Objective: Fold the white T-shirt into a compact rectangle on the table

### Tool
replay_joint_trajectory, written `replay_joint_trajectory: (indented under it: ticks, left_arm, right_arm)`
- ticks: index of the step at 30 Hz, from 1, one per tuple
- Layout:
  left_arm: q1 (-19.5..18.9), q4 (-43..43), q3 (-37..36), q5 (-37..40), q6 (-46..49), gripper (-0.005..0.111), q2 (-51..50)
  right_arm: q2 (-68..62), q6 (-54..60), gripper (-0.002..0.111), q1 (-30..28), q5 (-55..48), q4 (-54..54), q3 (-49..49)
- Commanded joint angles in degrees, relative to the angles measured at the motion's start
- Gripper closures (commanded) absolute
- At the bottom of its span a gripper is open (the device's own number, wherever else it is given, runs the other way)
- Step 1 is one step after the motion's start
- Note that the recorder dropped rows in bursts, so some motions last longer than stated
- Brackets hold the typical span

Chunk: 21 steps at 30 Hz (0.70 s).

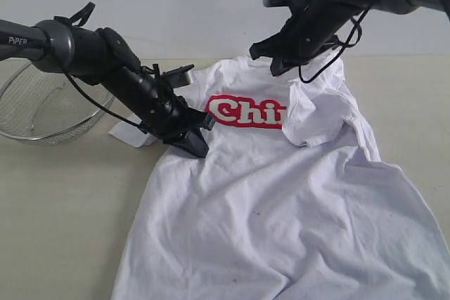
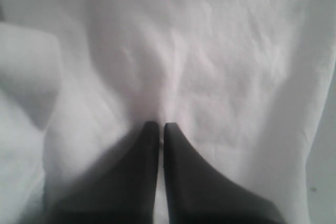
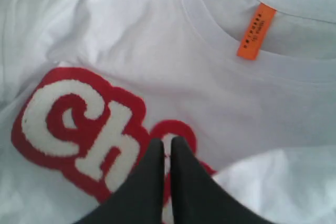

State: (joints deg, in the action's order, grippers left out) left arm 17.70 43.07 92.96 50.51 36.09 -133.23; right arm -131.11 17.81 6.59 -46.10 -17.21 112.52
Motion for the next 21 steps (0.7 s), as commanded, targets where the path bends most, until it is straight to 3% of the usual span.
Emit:
replay_joint_trajectory:
  ticks: [1, 6, 15, 21]
  left_arm:
    - [0.0, -0.9, 0.3, 0.7, -0.3, 0.102, 0.0]
    - [0.0, -0.9, 0.3, 0.5, -0.3, 0.102, 0.0]
    - [0.0, -0.9, 0.3, 1.6, -0.3, 0.102, 0.0]
    - [0.0, -0.4, 0.3, 1.6, -0.3, 0.102, 0.0]
  right_arm:
    - [6.1, -7.7, 0.109, -0.3, -8.0, 14.1, 0.9]
    - [4.5, -13.2, 0.109, -0.7, -13.1, 24.7, 0.8]
    - [-5.1, -23.6, 0.109, -0.8, -8.8, 26.3, 0.8]
    - [-7.7, -23.6, 0.109, 0.8, -3.1, 23.1, 0.8]
